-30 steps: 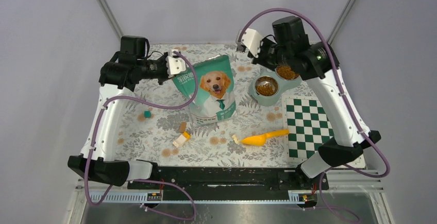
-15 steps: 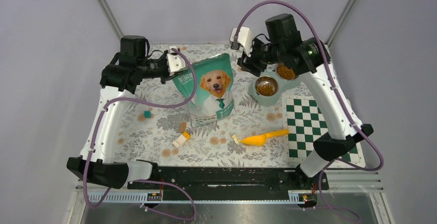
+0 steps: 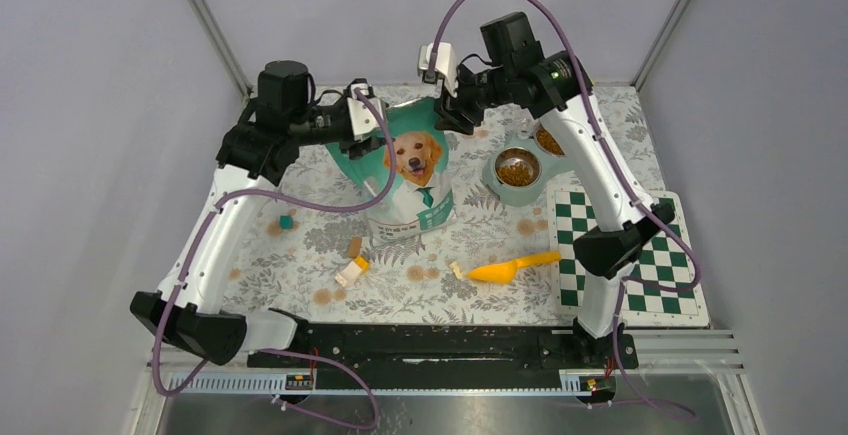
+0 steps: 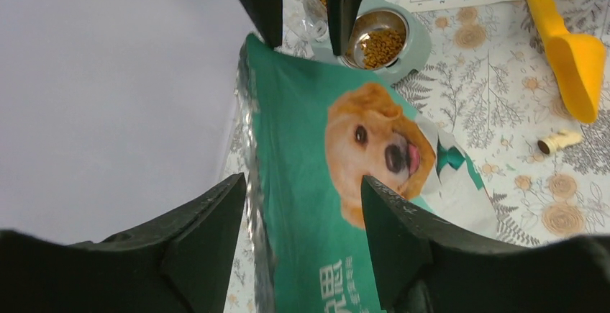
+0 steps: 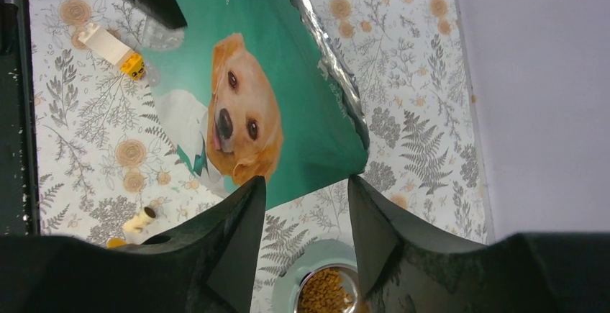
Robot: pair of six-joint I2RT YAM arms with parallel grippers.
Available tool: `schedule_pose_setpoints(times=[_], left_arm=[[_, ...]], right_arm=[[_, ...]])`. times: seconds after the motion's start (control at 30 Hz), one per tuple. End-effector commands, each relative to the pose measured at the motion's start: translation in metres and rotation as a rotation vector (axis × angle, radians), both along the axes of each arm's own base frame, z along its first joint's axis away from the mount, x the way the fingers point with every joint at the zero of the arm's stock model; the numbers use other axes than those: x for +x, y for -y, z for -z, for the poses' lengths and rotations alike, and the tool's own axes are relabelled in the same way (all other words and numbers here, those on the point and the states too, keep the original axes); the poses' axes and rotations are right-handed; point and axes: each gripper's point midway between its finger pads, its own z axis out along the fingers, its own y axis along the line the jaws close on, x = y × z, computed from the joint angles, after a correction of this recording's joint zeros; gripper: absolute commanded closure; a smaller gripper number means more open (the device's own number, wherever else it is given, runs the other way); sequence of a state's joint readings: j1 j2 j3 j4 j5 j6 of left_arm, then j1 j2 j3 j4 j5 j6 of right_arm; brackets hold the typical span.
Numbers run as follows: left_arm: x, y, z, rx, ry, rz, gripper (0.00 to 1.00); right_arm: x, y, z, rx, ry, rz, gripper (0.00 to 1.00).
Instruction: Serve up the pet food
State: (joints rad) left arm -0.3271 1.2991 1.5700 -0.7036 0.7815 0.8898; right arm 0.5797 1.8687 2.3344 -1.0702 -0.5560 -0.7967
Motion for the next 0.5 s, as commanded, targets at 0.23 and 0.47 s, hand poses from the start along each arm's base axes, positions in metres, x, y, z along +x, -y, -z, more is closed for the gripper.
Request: schedule_pose_setpoints(times=[0.23,0.47], left_arm=[[0.036,0.016,-0.013,-0.012,0.052,-0.085,0.33],[0.037,0.014,-0.032,-0.05,0.107,-0.119,0.31]], right_arm=[[0.017,-0.02,-0.01,0.057,0.025,-0.047,0.46],[0.038,-0.016,-0.022,0.092,0.084,0.032,0.36]])
